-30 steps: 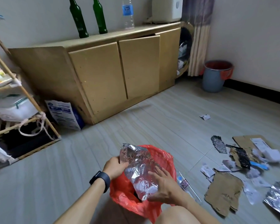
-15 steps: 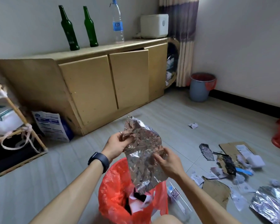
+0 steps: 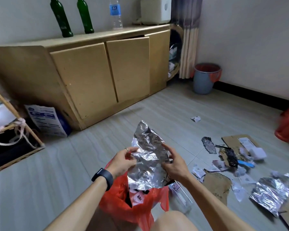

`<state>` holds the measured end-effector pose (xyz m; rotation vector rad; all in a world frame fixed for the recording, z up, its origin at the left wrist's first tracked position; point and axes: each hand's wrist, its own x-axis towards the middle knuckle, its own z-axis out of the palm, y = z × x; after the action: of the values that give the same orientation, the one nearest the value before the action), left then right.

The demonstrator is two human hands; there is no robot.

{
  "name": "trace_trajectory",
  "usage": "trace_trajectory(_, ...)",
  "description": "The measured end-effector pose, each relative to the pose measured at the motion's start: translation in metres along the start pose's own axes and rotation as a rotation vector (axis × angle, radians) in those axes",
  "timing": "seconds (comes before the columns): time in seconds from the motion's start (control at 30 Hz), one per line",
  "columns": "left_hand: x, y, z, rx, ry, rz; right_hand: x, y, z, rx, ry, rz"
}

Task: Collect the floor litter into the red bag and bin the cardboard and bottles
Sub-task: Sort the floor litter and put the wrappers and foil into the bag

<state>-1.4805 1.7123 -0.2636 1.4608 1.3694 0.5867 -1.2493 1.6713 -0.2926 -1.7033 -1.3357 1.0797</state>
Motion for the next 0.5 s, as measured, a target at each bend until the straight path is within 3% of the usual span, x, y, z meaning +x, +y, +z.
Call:
trace_trajectory(0.07, 0.001, 0.002, -0.002, 0.129, -0.085, -0.010, 0.003, 0.002, -0.003, -0.099, -0.014, -0.012)
trace_trajectory(0.2, 0.011, -0.012, -0.014, 0.752, 0.128, 0.108, 0.012, 0.010, -0.001, -0.379, 0.077, -0.205)
trace_trajectory(0.27, 0.012, -0.020, -0.017, 0.858, 0.192, 0.168, 0.015, 0.017, 0.010, -0.362, 0.094, -0.246)
trace_trajectory(0.4, 0.007, -0.019, -0.007, 0.965, 0.033, 0.245, 0.017, 0.016, 0.034, -0.181, -0.116, -0.189)
trace_trajectory(0.5, 0.011, -0.021, -0.007, 1.039, -0.005, 0.181, 0.020, 0.025, 0.038, -0.321, -0.136, -0.194)
